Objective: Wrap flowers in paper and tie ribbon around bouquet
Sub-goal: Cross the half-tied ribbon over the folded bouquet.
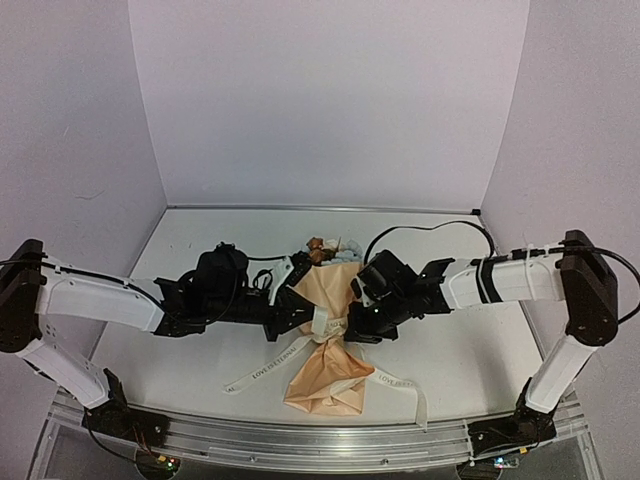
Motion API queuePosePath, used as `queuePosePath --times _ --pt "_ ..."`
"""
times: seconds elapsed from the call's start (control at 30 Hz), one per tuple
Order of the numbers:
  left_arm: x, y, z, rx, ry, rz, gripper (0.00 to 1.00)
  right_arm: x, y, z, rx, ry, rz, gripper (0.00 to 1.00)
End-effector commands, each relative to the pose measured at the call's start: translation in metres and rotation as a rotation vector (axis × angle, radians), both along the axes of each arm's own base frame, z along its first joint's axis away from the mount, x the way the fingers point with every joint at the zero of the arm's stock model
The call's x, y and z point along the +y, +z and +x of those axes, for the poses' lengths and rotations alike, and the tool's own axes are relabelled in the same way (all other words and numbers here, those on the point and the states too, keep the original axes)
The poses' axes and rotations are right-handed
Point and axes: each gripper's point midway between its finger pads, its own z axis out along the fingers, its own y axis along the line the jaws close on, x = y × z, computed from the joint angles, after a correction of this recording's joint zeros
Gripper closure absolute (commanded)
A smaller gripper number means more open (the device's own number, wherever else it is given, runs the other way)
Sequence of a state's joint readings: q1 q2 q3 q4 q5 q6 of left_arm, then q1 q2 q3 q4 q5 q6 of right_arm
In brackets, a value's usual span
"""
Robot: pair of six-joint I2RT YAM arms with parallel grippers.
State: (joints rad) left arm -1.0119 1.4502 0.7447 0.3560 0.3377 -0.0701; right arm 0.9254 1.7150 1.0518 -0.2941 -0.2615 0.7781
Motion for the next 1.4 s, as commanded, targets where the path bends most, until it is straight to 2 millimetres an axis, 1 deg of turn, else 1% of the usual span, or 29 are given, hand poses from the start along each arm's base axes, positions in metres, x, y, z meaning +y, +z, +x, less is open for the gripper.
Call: queuePosePath --times 0.0,0.1,0.3,0.37,0.43,0.53,0.57,0.63,0.7,0.83,0.9,1.0,1.07,1.1,1.17,1.23,1.3,1.37 --pt "-0.014 0.031 -0.016 -0.051 -0.078 -0.036 0.96 0.010 0.006 0.017 -0.002 -0.059 0.019 1.00" --pt "-0.019 0.025 -0.021 -0.043 -0.100 -0.007 0.96 0.012 0.004 0.023 0.003 -0.083 0.018 1.00" --pt "-0.033 0.022 -0.020 -0.038 -0.120 0.010 0.96 0.014 0.002 0.024 0.004 -0.084 0.014 1.00" --pt "-0.040 0.019 -0.026 -0.035 -0.151 0.026 0.96 0.011 0.001 0.024 -0.001 -0.085 0.006 1.00" --pt "-0.048 0.011 -0.036 -0.035 -0.204 0.060 0.94 0.009 -0.001 0.024 -0.006 -0.080 -0.001 1.00" --pt "-0.055 -0.009 -0.052 -0.009 -0.272 0.129 0.87 0.007 -0.003 0.023 -0.015 -0.072 -0.012 1.00" --pt "-0.055 -0.015 -0.054 -0.003 -0.278 0.146 0.81 0.007 -0.003 0.023 -0.019 -0.066 -0.013 1.00" --pt "-0.052 -0.020 -0.055 0.005 -0.265 0.161 0.67 0.007 -0.002 0.024 -0.029 -0.057 -0.011 1.00" --pt "-0.047 -0.016 -0.053 -0.007 -0.240 0.154 0.58 0.007 0.000 0.024 -0.041 -0.048 -0.009 1.00" --pt "-0.039 0.002 -0.048 -0.054 -0.193 0.109 0.46 0.007 0.001 0.024 -0.056 -0.030 -0.008 1.00" --pt "-0.038 0.011 -0.045 -0.067 -0.172 0.090 0.44 0.006 0.002 0.024 -0.063 -0.025 -0.011 1.00" --pt "-0.036 0.022 -0.042 -0.082 -0.156 0.062 0.43 0.006 0.002 0.024 -0.069 -0.019 -0.014 1.00" --pt "-0.035 0.026 -0.037 -0.086 -0.135 0.049 0.42 0.006 0.003 0.024 -0.069 -0.017 -0.011 1.00" --pt "-0.033 0.028 -0.031 -0.088 -0.104 0.047 0.43 0.006 0.003 0.024 -0.070 -0.016 -0.010 1.00" --pt "-0.027 0.030 -0.010 -0.088 -0.016 0.040 0.47 0.006 0.004 0.024 -0.075 -0.011 -0.010 1.00" --pt "-0.017 0.028 0.019 -0.069 0.088 0.034 0.54 0.004 0.005 0.024 -0.085 -0.013 -0.014 1.00" --pt "-0.008 0.017 0.043 -0.033 0.142 0.063 0.62 0.002 0.006 0.024 -0.099 -0.013 -0.017 1.00" --pt "-0.012 0.004 0.055 0.007 0.132 0.109 0.64 0.001 0.007 0.023 -0.110 -0.013 -0.016 1.00"
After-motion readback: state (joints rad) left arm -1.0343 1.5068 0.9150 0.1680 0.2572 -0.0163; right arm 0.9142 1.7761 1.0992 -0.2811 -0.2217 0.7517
